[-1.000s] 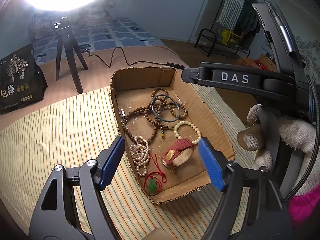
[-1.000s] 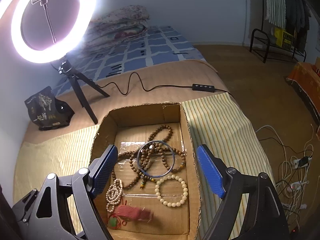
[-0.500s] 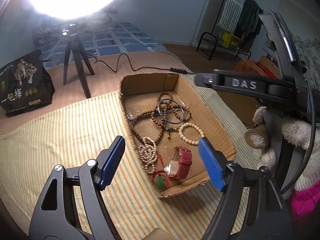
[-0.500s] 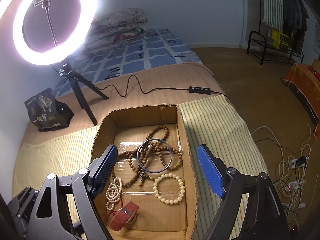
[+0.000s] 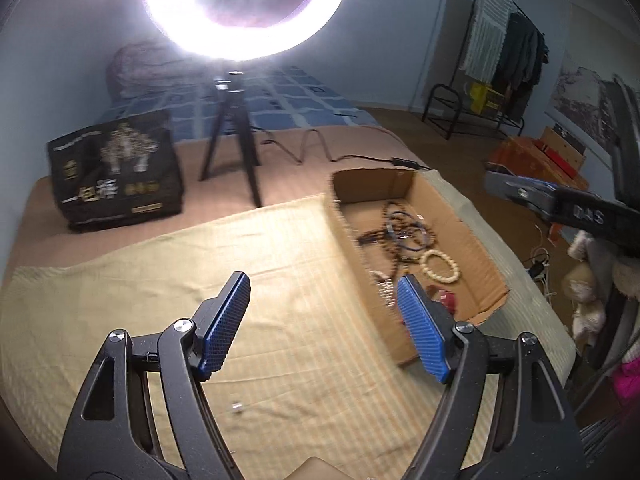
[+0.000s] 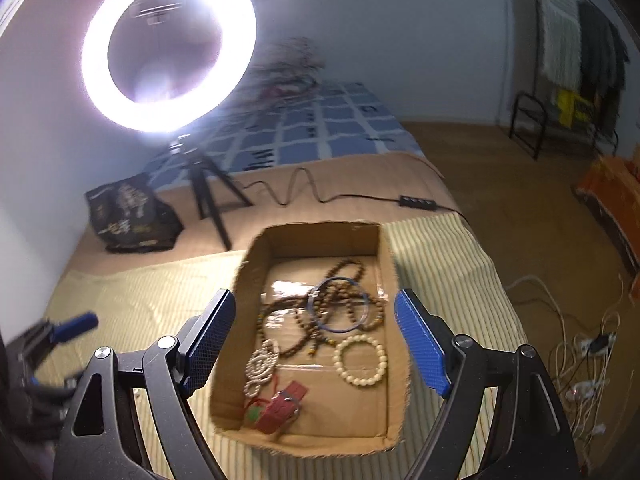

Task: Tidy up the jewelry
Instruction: 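Move both grippers back to the two pearl earrings on the cloth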

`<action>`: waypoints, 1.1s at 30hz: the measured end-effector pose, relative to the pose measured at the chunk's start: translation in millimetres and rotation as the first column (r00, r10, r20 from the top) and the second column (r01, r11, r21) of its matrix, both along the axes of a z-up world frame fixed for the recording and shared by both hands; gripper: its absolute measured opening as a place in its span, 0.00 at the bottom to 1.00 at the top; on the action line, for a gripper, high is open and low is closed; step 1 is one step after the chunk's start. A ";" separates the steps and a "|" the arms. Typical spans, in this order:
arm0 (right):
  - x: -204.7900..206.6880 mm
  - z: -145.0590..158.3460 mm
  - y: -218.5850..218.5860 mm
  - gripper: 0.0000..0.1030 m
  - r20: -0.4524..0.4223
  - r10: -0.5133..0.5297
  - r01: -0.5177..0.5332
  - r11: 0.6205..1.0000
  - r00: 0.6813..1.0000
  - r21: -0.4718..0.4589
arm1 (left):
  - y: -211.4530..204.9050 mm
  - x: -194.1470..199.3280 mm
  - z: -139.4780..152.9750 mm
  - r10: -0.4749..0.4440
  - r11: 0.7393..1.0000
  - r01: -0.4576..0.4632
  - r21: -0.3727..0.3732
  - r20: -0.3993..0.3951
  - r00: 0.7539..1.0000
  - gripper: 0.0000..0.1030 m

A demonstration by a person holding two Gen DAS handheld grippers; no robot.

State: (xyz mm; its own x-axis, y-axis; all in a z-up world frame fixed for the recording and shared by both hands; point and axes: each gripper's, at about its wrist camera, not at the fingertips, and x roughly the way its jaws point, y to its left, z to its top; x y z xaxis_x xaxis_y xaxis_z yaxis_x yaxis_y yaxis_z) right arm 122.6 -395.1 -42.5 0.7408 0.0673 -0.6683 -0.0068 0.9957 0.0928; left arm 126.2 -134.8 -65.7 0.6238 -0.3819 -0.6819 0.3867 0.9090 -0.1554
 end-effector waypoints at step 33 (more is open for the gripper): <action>-29.5 -70.9 155.5 0.66 -0.132 0.395 -0.395 0.918 0.909 0.026 | 109.1 -61.3 -72.5 0.040 0.997 -0.030 0.066 -0.151 0.988 0.42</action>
